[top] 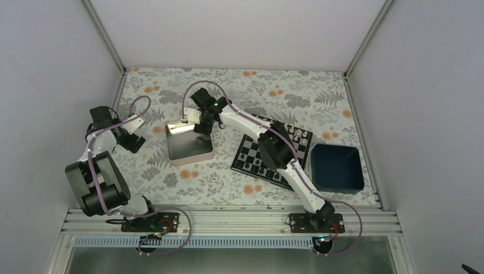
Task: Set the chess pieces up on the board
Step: Pick up the chess piece from the storage box.
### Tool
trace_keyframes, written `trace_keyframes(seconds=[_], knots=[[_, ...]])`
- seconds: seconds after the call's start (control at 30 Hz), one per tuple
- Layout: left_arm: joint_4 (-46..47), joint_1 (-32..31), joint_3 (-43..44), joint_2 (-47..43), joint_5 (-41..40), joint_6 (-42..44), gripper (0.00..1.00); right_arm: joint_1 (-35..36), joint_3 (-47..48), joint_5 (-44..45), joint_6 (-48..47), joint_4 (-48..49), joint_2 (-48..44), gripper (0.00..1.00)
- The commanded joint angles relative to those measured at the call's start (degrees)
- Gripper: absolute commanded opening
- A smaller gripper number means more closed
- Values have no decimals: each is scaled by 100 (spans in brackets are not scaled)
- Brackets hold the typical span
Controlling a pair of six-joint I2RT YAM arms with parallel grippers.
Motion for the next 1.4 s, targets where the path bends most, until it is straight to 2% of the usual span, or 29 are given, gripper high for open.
trace_keyframes(seconds=[0.0, 0.2, 0.33, 0.7, 1.03, 1.37], knots=[[100, 93, -95, 96, 276, 134, 100, 55, 175, 53, -25, 165, 250, 57], [83, 165, -141, 144, 327, 227, 100, 53, 273, 59, -24, 173, 374, 55], [43, 221, -118, 173, 366, 280, 100, 69, 302, 46, 30, 142, 381, 39], [-215, 247, -60, 184, 527, 407, 100, 91, 239, 526, 184, -206, 241, 36], [-269, 308, -155, 98, 582, 493, 100, 163, 247, 666, 267, -410, 164, 14], [-373, 353, -93, 68, 653, 550, 100, 242, 171, 773, 366, -671, -38, 5]])
